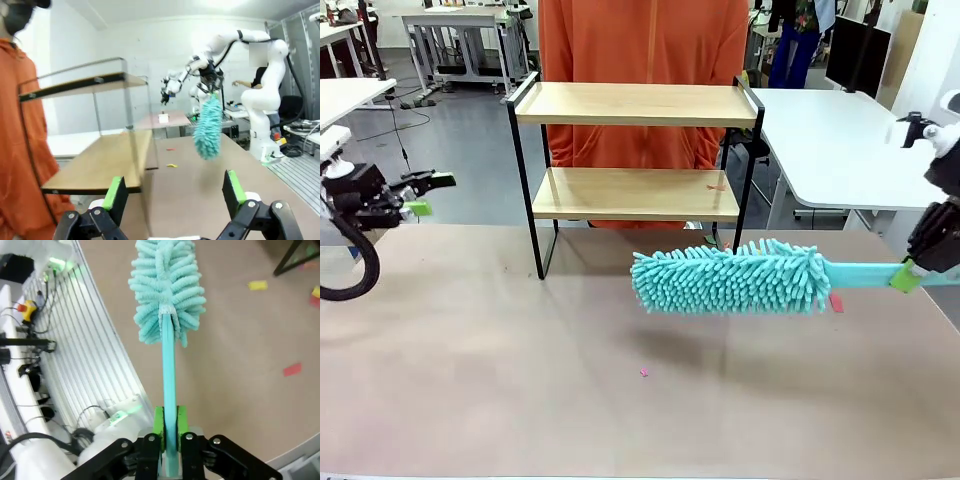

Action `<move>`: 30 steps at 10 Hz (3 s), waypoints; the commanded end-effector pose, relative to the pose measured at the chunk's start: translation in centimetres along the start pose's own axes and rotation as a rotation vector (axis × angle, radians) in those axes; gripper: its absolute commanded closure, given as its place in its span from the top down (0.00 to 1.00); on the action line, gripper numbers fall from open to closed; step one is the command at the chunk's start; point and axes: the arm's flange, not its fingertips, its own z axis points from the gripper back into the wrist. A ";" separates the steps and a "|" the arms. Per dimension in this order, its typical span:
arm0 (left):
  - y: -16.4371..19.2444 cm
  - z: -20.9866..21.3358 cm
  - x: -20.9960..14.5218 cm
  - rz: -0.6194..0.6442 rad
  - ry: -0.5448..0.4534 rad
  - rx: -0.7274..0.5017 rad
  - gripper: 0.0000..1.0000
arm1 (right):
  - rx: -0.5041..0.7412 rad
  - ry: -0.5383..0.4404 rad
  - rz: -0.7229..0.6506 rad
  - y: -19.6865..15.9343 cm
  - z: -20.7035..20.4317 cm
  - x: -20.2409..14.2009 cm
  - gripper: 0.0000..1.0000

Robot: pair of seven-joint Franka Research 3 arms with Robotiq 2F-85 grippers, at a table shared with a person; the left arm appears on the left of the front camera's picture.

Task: Clean the shelf.
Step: Hand the Duster back to the human.

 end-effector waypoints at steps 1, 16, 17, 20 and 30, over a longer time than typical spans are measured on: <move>-5.0 -3.4 1.5 0.026 0.096 0.057 1.00 | -0.018 -0.090 0.168 -1.3 0.2 0.0 0.13; -12.6 -8.6 1.2 0.232 0.182 0.215 1.00 | -0.024 -0.213 0.424 -3.9 -3.1 4.2 0.13; -11.9 -11.2 0.7 0.210 0.218 0.160 1.00 | -0.024 -0.213 0.424 -3.9 -3.1 4.2 0.13; -11.4 -16.4 -1.3 0.173 0.206 0.054 1.00 | -0.024 -0.213 0.424 -3.9 -3.1 4.2 0.13; -9.0 -22.2 -4.1 0.117 0.019 -0.007 1.00 | -0.024 -0.213 0.424 -3.9 -3.1 4.2 0.13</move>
